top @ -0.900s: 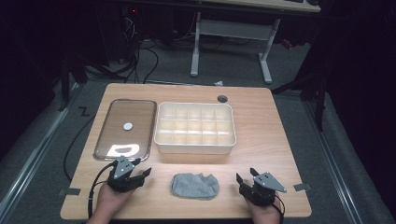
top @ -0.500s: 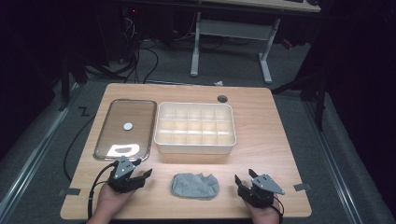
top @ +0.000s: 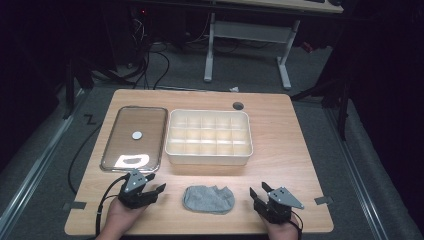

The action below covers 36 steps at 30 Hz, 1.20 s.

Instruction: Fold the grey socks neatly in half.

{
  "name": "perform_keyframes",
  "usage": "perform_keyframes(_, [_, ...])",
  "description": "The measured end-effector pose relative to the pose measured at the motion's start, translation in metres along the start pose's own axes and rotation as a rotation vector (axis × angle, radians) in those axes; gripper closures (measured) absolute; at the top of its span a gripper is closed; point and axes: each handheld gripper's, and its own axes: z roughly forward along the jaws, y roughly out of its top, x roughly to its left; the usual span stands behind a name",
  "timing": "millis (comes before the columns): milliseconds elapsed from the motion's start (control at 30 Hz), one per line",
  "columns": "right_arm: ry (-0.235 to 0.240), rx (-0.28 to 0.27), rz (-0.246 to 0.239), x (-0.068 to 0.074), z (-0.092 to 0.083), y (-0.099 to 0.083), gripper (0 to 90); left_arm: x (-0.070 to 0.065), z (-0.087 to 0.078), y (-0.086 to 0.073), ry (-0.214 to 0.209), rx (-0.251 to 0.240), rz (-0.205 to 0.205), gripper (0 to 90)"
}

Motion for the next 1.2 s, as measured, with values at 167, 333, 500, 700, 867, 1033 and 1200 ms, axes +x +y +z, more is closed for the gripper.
perform_keyframes(167, [0.020, 0.005, -0.003, 0.004, 0.001, 0.002, 47.9, -0.010, 0.003, 0.001, -0.027, 0.006, 0.023, 43.5])
perform_keyframes(333, [0.045, 0.018, -0.010, 0.013, 0.003, 0.006, 46.2, -0.020, 0.007, 0.002, -0.055, 0.019, 0.051, 43.2])
perform_keyframes(500, [0.134, 0.036, 0.033, 0.022, 0.008, 0.008, 49.7, -0.031, 0.012, 0.003, -0.091, 0.028, 0.067, 43.7])
perform_keyframes(700, [0.251, 0.062, 0.083, 0.035, 0.014, 0.011, 53.7, -0.044, 0.016, 0.012, -0.153, 0.008, 0.044, 45.4])
perform_keyframes(867, [0.263, 0.119, 0.063, 0.046, 0.024, 0.010, 54.4, -0.055, 0.027, 0.026, -0.173, 0.011, 0.058, 46.2])
perform_keyframes(1033, [0.263, 0.186, 0.003, 0.055, 0.031, 0.008, 54.6, -0.063, 0.042, 0.029, -0.138, 0.064, 0.062, 59.6])
perform_keyframes(1200, [0.281, 0.198, -0.036, 0.058, 0.033, 0.008, 57.9, -0.066, 0.038, 0.021, -0.121, 0.108, 0.111, 67.5])
